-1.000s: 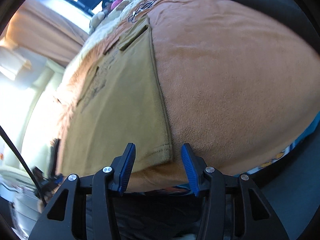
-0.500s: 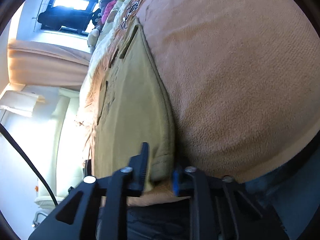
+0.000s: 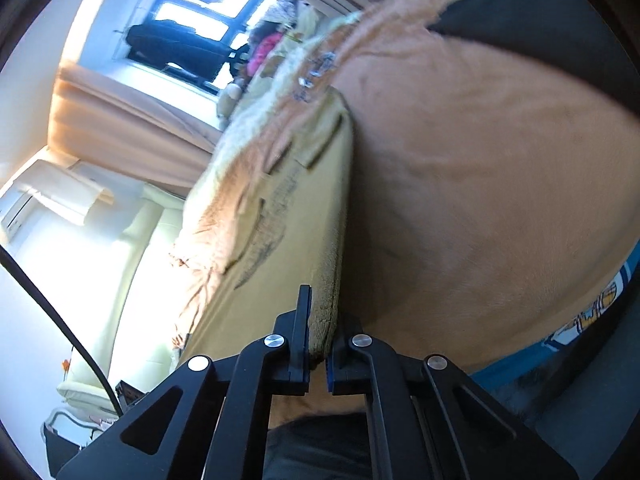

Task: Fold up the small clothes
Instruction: 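Close both tools on the shirt hem, then lift the hem with both tools and fold it over toward the collar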

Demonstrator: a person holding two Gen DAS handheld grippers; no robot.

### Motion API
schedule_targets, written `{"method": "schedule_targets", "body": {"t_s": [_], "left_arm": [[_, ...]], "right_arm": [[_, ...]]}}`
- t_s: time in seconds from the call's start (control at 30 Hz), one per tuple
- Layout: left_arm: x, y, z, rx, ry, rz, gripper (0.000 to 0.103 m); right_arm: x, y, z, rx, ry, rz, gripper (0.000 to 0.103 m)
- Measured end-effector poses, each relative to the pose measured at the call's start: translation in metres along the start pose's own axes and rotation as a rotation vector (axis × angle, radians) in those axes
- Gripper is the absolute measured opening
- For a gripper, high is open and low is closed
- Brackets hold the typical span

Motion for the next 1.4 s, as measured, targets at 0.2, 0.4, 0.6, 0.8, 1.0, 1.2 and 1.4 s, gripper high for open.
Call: {"method": "schedule_targets", "body": {"t_s": [0.2,0.4,0.6,0.8,1.0,1.2,1.4], "left_arm": [[0.023,-0.021,0.060,0.038,-0.027,-0.022,0.004],[0.031,-0.061,0.104,0.019,-0.014,-0.023,0.004],[0.032,-0.098,0.133,-0.025,-0.024,0.008,0.004],[0.041,-0.094,0.137,-0.026,0.040,-0.037,0.004],[0.059,-0.058,0.118,-0.022,0.059,-0.077,0.004],[0.071,-0.002,0.091,-0.032,0.088,-0.099,0.004],[0.082,0.059,0.062,-0.030,0.097,-0.104,0.004]], "right_arm": [[-0.024,-0.027,0.042,0.024,0.030,0.060,0.002],[-0.026,-0.076,0.087,-0.017,0.039,0.072,0.002],[-0.028,-0.082,0.116,-0.023,0.023,0.075,0.002],[-0.040,-0.077,0.114,-0.051,-0.037,0.100,0.002],[-0.055,-0.043,0.111,-0.034,-0.062,0.114,0.002],[-0.075,0.003,0.083,-0.038,-0.078,0.153,0.002],[-0.087,0.064,0.040,-0.042,-0.086,0.171,0.002]]}}
Point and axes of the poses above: each gripper's, at about its wrist camera, not at the fingertips, and z roughly against the way its jaws point, x to its right, y to its top, the point moved 6 cm from there along -z, roughly the way its jaws point, and after that the axes turned 12 degrees about -x, right-handed, at the moved point
